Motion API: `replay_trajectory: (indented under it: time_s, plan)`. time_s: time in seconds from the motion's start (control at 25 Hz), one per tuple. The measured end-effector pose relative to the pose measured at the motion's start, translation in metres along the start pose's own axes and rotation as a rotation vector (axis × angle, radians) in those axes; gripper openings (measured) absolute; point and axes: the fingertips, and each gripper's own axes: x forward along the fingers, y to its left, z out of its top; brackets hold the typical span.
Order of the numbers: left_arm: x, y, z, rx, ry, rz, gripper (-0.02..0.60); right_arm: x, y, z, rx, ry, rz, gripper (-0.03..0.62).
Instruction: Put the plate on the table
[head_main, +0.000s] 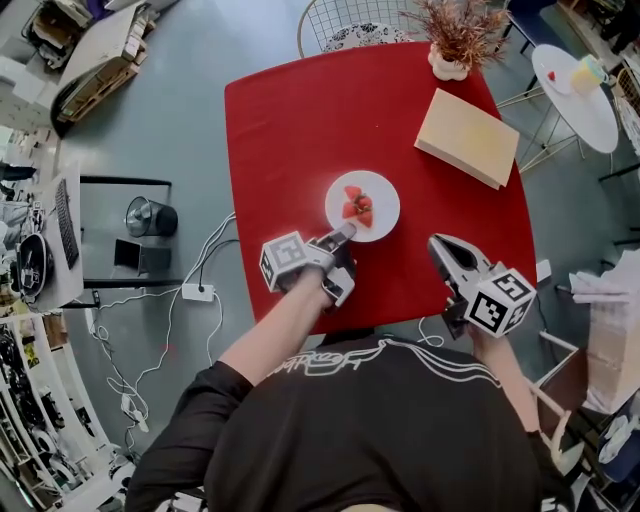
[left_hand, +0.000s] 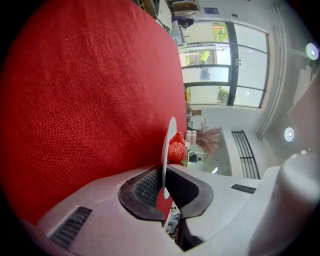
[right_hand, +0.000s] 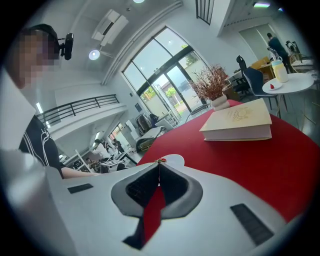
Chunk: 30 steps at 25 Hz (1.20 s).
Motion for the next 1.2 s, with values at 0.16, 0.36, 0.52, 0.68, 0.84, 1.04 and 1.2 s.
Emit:
replay_trajectory:
  time_s: [0.16,0.36,0.52,0.68,0.84,1.04,1.2]
  plan:
    - [0.000,0.007,0.004,-0.008,-0.008,0.026,0.018,0.001,0.000,0.000,0.001,-0.008,0.004,0.008]
    - [0.002,0.012,0.003,-0.018,-0.006,0.023,0.018,0.000,0.004,0.002,-0.008,-0.022,0.024,0.008]
    - [0.000,0.009,0.005,0.026,0.004,-0.003,0.018,-0.001,0.003,-0.001,0.011,-0.021,0.024,0.008]
    - [0.002,0.000,0.002,0.060,0.029,-0.060,0.085,-0.005,-0.002,-0.003,0.025,-0.021,0.020,0.008]
    - [0.002,-0.006,-0.002,0.104,0.039,-0.102,0.157,-0.007,-0.003,-0.008,0.033,-0.013,0.025,0.008]
    - [0.001,-0.013,-0.007,0.205,0.089,-0.142,0.187,-0.009,-0.001,-0.009,0.036,-0.013,0.021,0.008]
    - [-0.002,-0.015,-0.012,0.318,0.117,-0.114,0.187,-0.011,0.000,-0.009,0.036,-0.010,0.023,0.008]
